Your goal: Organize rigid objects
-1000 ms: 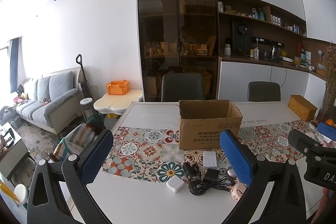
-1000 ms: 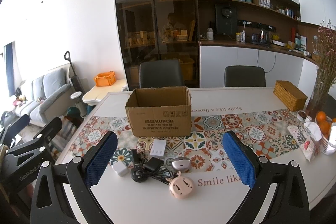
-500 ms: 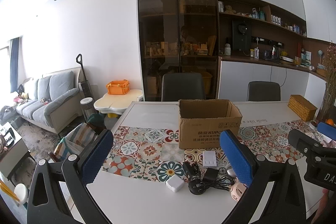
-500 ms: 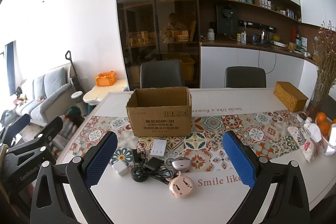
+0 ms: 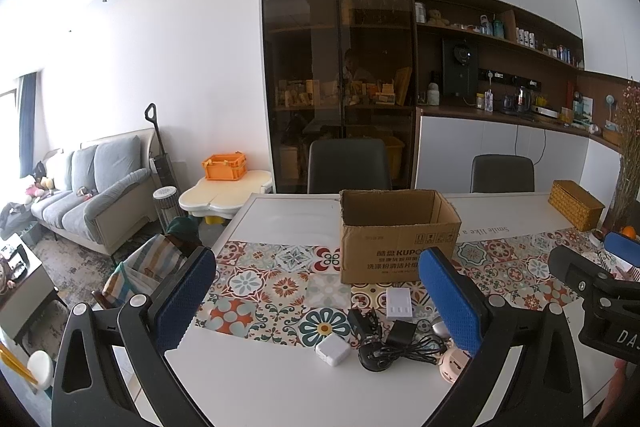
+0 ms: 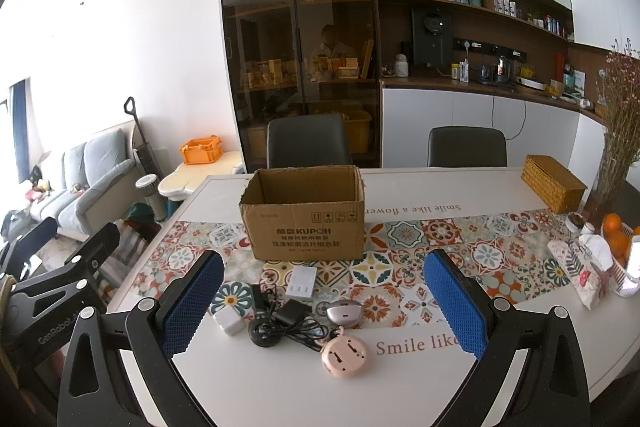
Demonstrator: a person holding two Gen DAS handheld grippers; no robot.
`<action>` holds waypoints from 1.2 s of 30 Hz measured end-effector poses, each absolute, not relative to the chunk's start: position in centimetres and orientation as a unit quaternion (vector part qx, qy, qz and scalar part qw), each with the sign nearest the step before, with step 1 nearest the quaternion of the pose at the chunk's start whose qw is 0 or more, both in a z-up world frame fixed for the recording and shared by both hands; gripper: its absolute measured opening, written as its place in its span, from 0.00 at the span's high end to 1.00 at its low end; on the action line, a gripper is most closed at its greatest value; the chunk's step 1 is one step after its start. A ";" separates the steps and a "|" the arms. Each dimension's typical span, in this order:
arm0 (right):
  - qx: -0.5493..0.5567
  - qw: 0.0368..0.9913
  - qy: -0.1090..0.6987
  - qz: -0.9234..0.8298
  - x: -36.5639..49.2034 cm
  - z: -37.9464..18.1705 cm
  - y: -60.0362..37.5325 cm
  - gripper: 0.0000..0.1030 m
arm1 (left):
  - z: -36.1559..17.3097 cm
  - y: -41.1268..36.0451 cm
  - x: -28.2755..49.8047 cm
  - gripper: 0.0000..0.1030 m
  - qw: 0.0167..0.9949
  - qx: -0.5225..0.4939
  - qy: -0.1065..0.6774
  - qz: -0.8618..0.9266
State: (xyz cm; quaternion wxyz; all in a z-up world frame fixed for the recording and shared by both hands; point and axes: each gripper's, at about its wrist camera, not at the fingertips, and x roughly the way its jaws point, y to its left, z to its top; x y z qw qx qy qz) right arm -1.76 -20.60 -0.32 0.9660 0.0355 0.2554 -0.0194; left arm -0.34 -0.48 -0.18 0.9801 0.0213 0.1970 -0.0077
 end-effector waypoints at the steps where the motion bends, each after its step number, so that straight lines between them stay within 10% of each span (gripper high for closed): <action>1: 0.035 0.966 0.256 -0.020 -1.8 -0.3 -20.6 0.02 | -0.2 -0.5 -0.3 0.00 0.980 0.021 0.197 -0.008; 22: 0.036 0.965 0.259 -0.013 -1.9 -0.4 -21.1 0.02 | -0.8 -0.5 -0.6 0.00 0.979 0.021 0.205 -0.002; 36: 0.046 0.931 0.363 0.004 0.9 -4.7 -22.2 0.02 | -6.6 -1.4 2.1 0.00 0.938 0.001 0.346 0.024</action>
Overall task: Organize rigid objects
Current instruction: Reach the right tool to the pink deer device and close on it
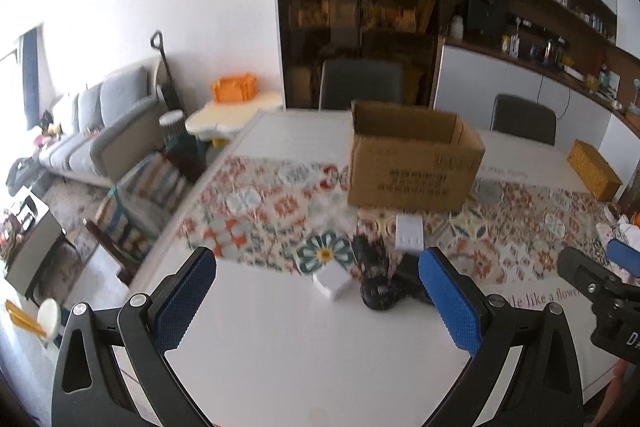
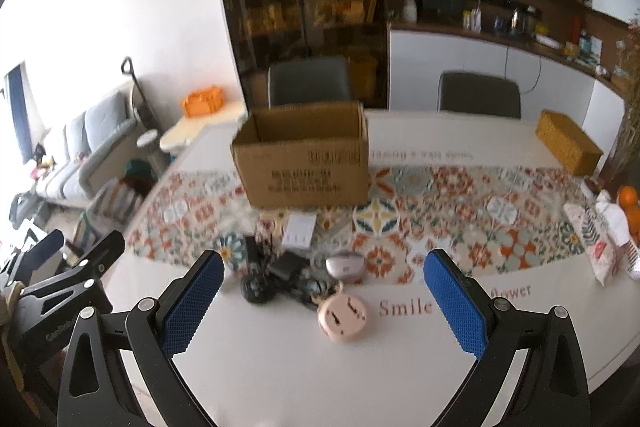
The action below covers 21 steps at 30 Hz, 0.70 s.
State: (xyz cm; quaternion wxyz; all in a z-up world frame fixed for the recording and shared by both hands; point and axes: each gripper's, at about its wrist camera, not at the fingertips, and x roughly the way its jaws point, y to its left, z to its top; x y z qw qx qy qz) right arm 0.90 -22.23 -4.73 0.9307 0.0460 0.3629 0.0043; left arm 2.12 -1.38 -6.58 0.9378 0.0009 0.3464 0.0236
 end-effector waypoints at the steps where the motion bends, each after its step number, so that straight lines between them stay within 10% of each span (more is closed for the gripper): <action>1: 0.049 0.925 0.376 0.011 1.2 -5.3 -22.5 0.02 | -7.3 -1.6 2.3 0.00 0.933 0.001 0.358 0.026; 21: 0.028 0.814 0.575 0.072 9.1 -19.1 -24.8 0.03 | -18.9 -5.1 6.8 0.00 0.846 -0.026 0.531 0.042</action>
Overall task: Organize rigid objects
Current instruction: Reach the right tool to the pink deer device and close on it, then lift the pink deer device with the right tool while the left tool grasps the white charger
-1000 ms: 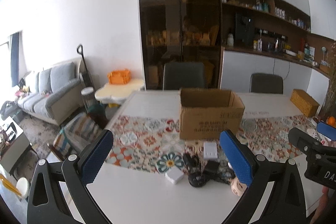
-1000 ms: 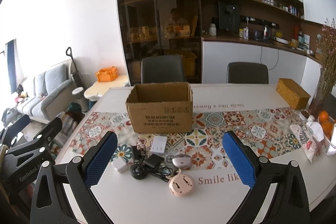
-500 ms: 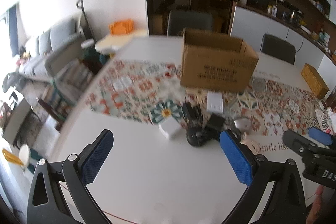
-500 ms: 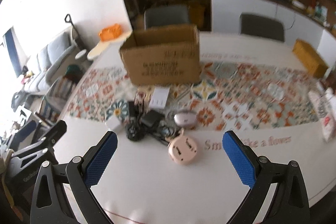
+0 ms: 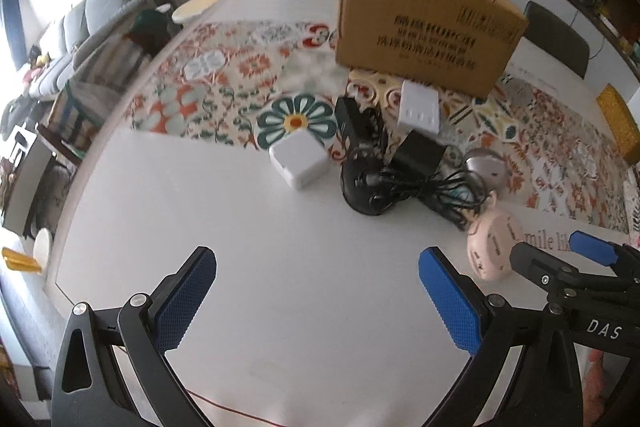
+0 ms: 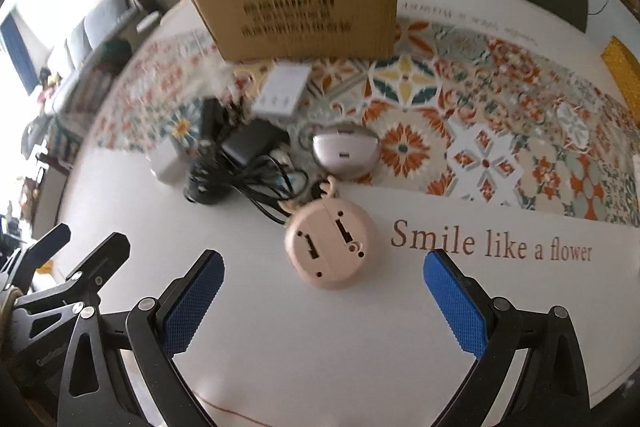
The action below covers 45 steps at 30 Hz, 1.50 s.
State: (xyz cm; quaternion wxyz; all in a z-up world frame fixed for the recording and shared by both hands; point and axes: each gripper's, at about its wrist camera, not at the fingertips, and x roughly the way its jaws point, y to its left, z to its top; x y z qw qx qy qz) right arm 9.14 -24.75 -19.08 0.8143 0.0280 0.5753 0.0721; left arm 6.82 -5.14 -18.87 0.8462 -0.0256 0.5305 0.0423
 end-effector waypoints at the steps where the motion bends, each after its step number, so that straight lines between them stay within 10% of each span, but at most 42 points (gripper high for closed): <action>1: 0.029 0.808 0.583 0.075 9.4 -19.8 -24.8 0.03 | -19.3 -5.2 6.9 0.00 0.844 -0.027 0.533 0.047; 45: 0.011 0.805 0.591 0.051 10.4 -24.8 -23.8 0.28 | -22.6 -5.1 8.7 0.00 0.845 0.008 0.534 0.010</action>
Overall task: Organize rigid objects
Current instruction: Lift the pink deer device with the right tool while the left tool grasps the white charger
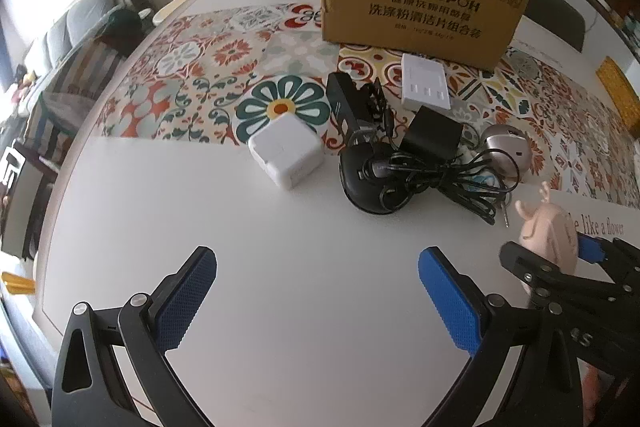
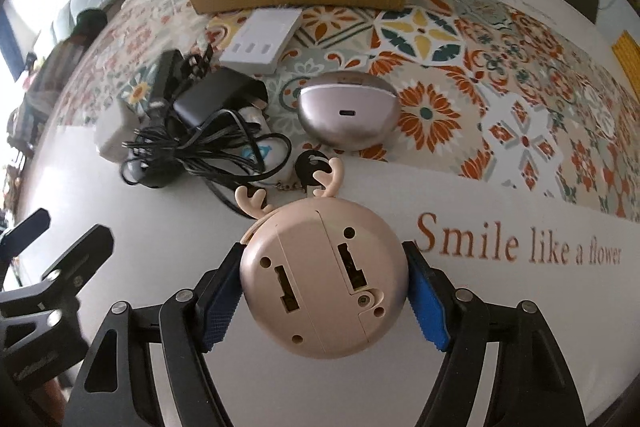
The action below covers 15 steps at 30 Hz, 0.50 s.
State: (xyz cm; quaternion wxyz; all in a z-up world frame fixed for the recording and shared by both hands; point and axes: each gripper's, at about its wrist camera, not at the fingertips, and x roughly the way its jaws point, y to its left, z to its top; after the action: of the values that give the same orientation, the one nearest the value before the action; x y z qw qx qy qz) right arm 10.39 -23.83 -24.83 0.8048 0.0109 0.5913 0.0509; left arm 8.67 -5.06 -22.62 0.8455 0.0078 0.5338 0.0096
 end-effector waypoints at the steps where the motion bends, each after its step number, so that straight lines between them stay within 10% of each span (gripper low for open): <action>1: 0.014 0.807 0.589 0.048 10.0 -24.4 -23.8 0.28 | -22.5 -4.9 8.7 0.00 0.846 0.010 0.532 0.006; 15: 0.082 0.814 0.575 -0.014 7.8 -21.8 -21.4 0.28 | -21.1 -2.3 9.8 0.00 0.877 0.082 0.468 -0.074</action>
State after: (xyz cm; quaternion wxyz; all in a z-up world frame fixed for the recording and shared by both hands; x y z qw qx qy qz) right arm 7.83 -21.36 -21.84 0.8138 0.0819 0.5752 -0.0144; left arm 9.75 -2.34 -21.07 0.8766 0.0824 0.4684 -0.0735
